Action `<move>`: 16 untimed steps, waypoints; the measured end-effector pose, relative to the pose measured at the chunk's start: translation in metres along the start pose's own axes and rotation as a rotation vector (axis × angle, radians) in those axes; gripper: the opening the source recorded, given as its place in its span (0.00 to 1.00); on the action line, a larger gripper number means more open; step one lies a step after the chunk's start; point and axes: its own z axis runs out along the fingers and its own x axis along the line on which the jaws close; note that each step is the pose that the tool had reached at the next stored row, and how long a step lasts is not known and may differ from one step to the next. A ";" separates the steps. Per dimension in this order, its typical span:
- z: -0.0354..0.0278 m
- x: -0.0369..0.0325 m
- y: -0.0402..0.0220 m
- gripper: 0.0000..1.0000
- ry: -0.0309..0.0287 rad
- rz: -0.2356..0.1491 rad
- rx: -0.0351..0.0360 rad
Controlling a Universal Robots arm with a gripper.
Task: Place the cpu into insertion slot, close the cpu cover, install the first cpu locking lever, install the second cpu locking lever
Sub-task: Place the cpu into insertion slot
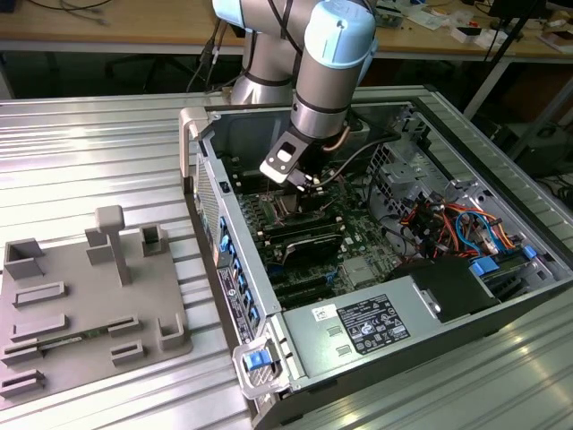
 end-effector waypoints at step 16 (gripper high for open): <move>-0.0020 0.0000 -0.0016 0.55 -0.0012 -0.023 -0.0003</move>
